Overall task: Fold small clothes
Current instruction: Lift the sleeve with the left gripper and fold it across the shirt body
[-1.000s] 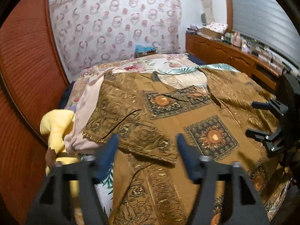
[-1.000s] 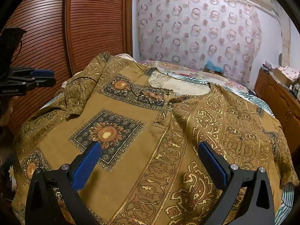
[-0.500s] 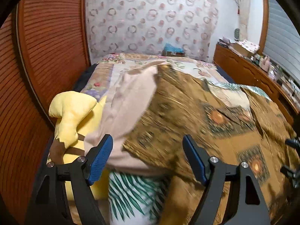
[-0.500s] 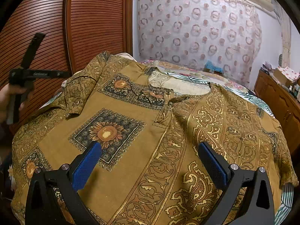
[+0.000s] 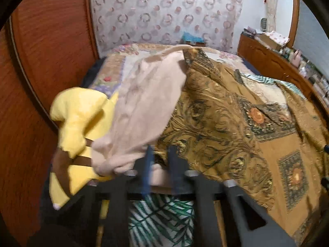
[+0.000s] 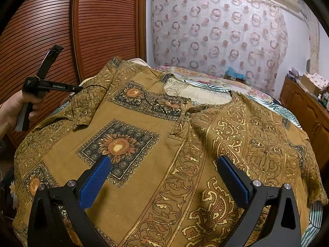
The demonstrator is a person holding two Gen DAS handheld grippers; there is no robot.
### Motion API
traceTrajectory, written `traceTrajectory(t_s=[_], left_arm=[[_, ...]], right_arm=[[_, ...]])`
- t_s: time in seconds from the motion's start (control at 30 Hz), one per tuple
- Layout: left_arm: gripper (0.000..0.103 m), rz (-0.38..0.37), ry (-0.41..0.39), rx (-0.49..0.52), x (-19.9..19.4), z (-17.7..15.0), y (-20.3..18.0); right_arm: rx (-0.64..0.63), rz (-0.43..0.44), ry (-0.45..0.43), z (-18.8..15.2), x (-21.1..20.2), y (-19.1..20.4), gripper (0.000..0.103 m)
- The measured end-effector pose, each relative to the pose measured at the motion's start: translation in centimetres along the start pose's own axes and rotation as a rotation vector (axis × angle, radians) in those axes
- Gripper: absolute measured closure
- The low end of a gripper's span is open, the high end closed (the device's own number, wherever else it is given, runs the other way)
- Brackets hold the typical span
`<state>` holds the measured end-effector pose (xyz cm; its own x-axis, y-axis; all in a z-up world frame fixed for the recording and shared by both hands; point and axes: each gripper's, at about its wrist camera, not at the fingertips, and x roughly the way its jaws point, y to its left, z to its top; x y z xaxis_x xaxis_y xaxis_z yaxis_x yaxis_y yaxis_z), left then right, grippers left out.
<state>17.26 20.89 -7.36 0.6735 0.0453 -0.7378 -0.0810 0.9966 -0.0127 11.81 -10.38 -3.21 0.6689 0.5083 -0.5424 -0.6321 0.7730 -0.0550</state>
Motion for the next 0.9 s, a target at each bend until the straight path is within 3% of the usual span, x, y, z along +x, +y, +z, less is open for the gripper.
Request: traceTrajectory(t_s=[0.27, 0.5, 0.77, 0.83, 0.9], left_arm=[[0.097, 0.013, -0.079, 0.069, -3.0, 0.4, -2.3], [0.097, -0.116, -0.176, 0.188, -7.8, 3.3, -9.1], [0.097, -0.21, -0.228, 0.277, -9.7, 6.1, -14.6], [0.091, -0.202, -0.232, 0.292, -9.9, 6.2, -15.0], [0.067, -0.197, -0.233, 0.293, -9.9, 6.2, -15.0]], right_arm=[[0.001, 0.001, 0.0, 0.0, 0.0, 0.0, 0.0], [0.003, 0.001, 0.0, 0.0, 0.0, -0.1, 0.0], [0.003, 0.002, 0.0, -0.1, -0.1, 0.0, 0.0], [0.005, 0.003, 0.001, -0.1, -0.1, -0.1, 0.0], [0.004, 0.004, 0.001, 0.0, -0.1, -0.1, 0.0]])
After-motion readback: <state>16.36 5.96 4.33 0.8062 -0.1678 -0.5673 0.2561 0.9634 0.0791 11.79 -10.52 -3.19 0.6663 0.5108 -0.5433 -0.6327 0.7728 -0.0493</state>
